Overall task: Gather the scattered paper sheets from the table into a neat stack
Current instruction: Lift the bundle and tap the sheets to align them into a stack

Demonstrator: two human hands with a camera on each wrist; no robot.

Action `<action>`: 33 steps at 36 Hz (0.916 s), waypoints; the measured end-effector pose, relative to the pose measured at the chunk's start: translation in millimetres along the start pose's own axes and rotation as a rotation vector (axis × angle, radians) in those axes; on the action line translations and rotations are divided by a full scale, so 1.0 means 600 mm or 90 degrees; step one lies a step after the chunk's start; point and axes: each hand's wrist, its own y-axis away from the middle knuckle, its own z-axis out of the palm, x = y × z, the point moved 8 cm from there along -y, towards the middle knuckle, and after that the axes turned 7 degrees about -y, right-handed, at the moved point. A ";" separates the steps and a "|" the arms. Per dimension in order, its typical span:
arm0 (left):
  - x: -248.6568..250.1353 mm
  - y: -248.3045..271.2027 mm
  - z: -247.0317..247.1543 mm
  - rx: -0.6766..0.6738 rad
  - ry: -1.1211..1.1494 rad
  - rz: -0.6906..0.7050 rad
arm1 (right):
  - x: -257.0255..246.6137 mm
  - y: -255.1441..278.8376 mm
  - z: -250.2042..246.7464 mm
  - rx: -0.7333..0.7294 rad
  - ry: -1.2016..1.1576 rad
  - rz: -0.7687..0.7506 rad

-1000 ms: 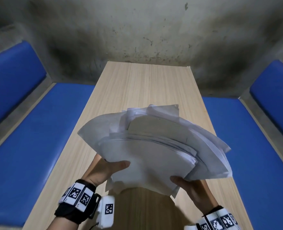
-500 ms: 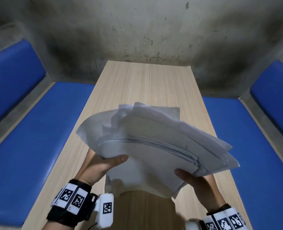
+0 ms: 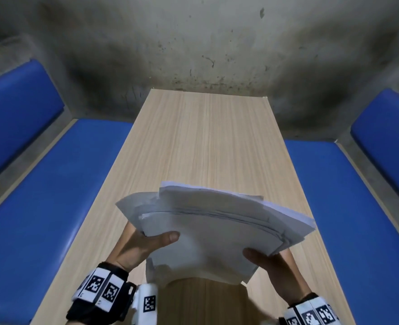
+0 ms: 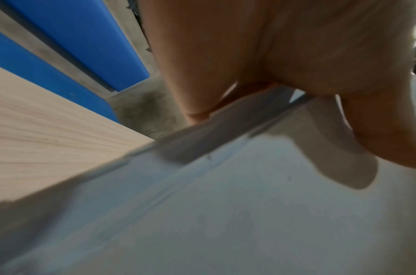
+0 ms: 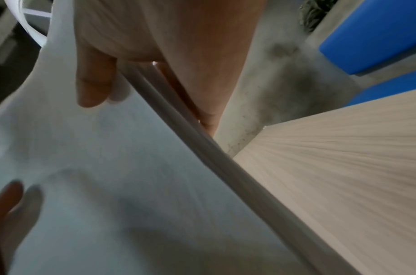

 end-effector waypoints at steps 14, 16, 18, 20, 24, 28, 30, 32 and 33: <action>0.046 0.002 -0.010 0.101 -0.020 0.123 | -0.058 0.019 0.011 0.057 0.081 -0.071; 0.045 -0.002 -0.009 0.091 -0.025 0.105 | -0.054 0.012 0.009 0.033 0.057 -0.073; 0.043 -0.009 0.001 0.082 -0.028 0.085 | -0.045 0.004 0.013 0.034 0.080 -0.056; 0.047 -0.015 0.013 0.092 -0.042 0.088 | -0.039 -0.005 0.015 0.065 0.102 -0.058; 0.070 -0.007 0.013 0.157 -0.008 0.133 | -0.065 0.000 0.013 0.116 0.093 -0.134; 0.080 0.009 0.012 0.192 0.000 0.179 | -0.086 0.012 0.024 0.068 0.107 -0.186; 0.080 0.014 0.013 0.221 0.005 0.178 | -0.088 0.012 0.034 0.025 0.099 -0.205; 0.091 0.018 0.017 0.254 0.016 0.179 | -0.083 0.011 0.033 0.027 0.100 -0.201; 0.096 0.019 0.016 0.279 0.018 0.182 | -0.079 0.010 0.030 0.030 0.100 -0.200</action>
